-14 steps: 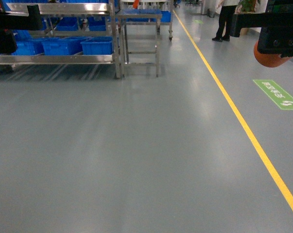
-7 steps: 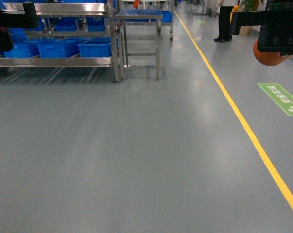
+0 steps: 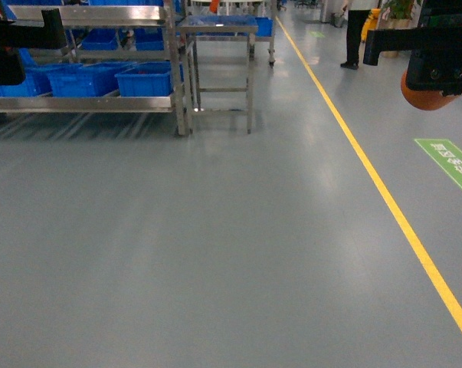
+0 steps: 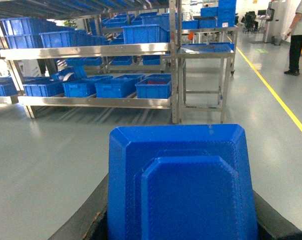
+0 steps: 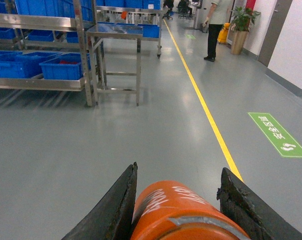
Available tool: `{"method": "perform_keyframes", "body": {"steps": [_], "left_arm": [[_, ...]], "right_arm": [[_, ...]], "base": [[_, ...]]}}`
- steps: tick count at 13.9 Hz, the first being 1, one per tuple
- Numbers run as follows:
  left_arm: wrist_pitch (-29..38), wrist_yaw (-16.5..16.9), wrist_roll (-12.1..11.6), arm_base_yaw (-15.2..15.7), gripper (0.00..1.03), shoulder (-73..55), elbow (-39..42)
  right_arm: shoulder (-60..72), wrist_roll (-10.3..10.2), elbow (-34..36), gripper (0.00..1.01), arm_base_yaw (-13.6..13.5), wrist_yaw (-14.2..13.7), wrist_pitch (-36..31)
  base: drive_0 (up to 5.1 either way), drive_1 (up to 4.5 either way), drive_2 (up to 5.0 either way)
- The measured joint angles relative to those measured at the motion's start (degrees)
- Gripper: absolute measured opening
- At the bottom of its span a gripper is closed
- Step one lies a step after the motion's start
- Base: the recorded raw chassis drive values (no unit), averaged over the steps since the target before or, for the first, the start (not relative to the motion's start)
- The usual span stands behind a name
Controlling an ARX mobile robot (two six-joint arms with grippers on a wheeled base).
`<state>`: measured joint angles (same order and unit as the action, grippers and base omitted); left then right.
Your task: Sort blue parts and orange caps into right shelf containers
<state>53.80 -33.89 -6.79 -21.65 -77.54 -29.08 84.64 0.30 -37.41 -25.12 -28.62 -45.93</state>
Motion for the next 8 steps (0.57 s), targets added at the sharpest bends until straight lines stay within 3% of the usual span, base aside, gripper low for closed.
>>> {"method": "perform_keyframes", "body": {"steps": [8], "left_arm": [[0.09,-0.02,-0.15,0.0,0.44,-0.04,0.07]], "right_arm": [[0.02,0.02,0.09,0.44,0.0,0.07,0.04]], "base": [[0.0,4.35,-4.3]]}}
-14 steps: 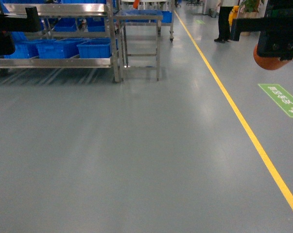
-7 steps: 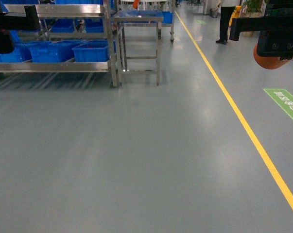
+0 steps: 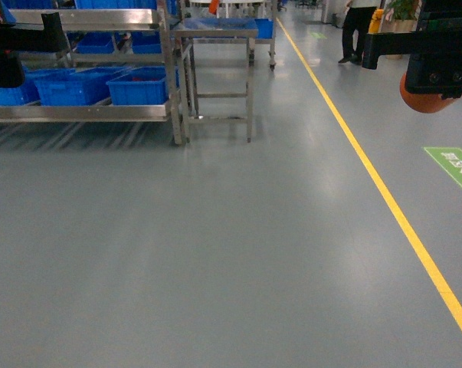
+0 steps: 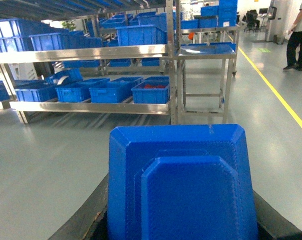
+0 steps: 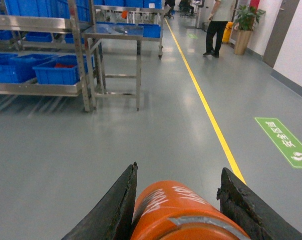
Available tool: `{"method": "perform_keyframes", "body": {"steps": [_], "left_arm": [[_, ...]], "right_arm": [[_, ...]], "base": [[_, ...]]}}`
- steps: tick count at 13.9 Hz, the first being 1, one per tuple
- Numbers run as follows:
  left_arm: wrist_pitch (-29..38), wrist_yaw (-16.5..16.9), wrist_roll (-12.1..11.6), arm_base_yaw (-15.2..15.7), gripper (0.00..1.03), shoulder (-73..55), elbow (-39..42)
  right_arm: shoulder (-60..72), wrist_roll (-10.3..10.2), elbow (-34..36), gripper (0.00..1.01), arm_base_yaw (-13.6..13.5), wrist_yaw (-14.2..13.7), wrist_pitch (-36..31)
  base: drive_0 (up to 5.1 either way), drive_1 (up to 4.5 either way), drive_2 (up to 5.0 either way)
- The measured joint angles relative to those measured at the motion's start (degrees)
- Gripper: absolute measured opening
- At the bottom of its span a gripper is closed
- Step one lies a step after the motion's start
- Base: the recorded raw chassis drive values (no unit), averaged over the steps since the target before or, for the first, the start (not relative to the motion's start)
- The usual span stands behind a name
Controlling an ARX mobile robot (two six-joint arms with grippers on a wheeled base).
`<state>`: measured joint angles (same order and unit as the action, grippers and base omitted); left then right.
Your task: Sort blue parts and orange caps into right shelf containers
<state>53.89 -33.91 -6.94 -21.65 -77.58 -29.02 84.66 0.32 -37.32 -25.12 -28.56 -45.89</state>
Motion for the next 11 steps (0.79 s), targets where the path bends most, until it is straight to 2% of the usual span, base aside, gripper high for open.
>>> {"method": "perform_keyframes", "body": {"steps": [11], "left_arm": [[-0.28,0.0,0.0,0.0,0.44,-0.07,0.02]], "right_arm": [[0.02,0.02,0.07,0.44,0.0,0.04,0.07]], "base": [[0.0,4.33,-4.3]]}}
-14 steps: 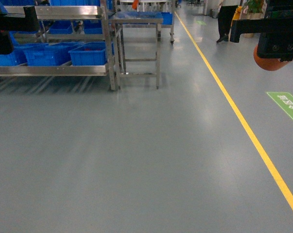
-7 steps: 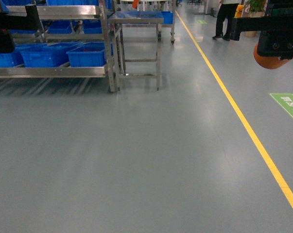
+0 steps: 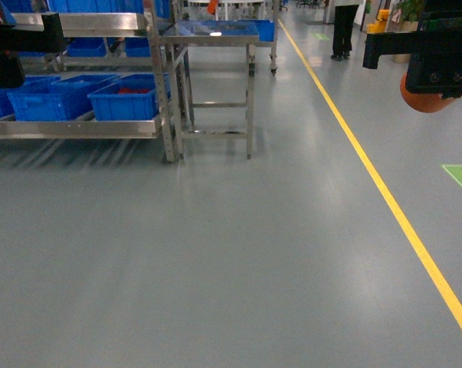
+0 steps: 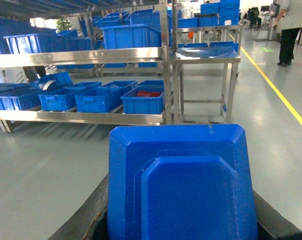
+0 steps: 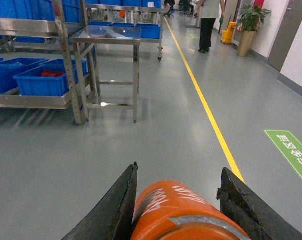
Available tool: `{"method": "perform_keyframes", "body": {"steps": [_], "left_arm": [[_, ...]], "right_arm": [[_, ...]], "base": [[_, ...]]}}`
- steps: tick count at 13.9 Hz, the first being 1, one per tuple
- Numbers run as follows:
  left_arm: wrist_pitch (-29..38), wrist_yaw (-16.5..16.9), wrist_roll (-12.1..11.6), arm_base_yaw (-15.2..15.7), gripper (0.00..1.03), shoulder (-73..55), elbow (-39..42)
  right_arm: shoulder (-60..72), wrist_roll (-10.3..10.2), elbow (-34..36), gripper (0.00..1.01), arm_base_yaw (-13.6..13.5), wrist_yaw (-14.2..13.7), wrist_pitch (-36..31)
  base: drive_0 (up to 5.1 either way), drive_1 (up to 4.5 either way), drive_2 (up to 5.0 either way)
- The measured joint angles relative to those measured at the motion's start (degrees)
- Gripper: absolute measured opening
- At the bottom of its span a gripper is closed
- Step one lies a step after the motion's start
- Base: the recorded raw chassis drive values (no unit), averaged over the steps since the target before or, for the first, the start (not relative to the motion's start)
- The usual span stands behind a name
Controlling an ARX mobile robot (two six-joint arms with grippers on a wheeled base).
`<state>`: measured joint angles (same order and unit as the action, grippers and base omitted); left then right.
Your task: Sort blue parts and orange caps into right shelf containers
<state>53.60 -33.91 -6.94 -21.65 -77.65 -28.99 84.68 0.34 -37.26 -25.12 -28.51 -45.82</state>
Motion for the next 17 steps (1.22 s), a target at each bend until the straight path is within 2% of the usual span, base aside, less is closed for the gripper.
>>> {"method": "perform_keyframes", "body": {"steps": [17], "left_arm": [[0.35,0.02,0.02,0.0,0.44,0.0,0.02]], "right_arm": [[-0.02,0.2,0.02,0.44,0.0,-0.02,-0.24]], "base": [[0.0,4.3,-4.4]]}}
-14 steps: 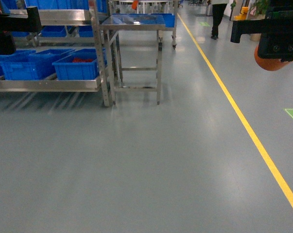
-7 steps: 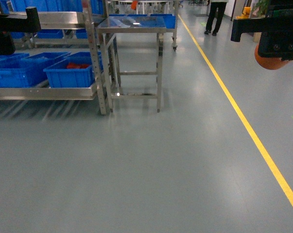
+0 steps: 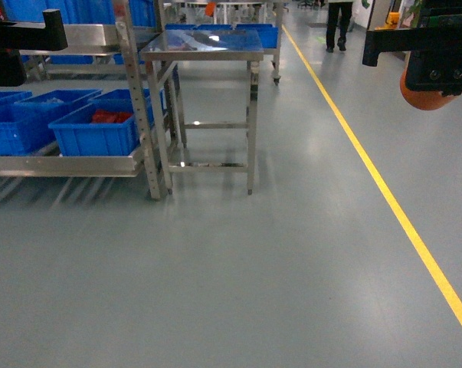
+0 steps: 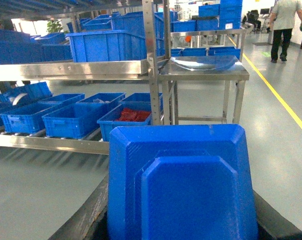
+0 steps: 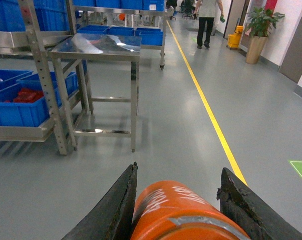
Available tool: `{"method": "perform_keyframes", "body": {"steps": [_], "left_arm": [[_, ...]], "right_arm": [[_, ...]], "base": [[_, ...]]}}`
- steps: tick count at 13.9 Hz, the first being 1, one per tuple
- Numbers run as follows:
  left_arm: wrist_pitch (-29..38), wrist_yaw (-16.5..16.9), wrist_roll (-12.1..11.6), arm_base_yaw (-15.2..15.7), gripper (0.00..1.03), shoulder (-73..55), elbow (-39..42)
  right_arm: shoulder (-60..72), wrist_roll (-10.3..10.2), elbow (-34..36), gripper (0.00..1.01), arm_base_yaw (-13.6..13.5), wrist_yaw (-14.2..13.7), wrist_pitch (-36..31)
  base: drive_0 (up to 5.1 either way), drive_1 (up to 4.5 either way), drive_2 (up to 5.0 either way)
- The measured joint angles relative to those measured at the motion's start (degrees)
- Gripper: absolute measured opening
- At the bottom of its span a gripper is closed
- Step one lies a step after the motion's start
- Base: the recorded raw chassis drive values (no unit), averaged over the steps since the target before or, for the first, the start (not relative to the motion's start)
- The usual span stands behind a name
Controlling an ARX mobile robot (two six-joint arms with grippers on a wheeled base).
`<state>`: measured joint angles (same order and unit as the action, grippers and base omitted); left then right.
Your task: Sort blue parts and orange caps into right shelf containers
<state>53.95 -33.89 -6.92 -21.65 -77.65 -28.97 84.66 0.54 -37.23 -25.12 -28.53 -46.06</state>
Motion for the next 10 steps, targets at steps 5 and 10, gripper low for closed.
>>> {"method": "perform_keyframes", "body": {"steps": [5,10], "left_arm": [[-0.13,-0.04,-0.02,0.0,0.44,0.0,0.02],[-0.09,-0.13,-0.02,0.02,0.44,0.0,0.0]], "right_arm": [[0.0,0.0,0.02,0.44,0.0,-0.02,0.17],[0.0,0.0,0.02,0.44,0.0,0.0,0.13]], "base": [[0.0,4.28,-4.4],[-0.1,4.24,-4.4]]}}
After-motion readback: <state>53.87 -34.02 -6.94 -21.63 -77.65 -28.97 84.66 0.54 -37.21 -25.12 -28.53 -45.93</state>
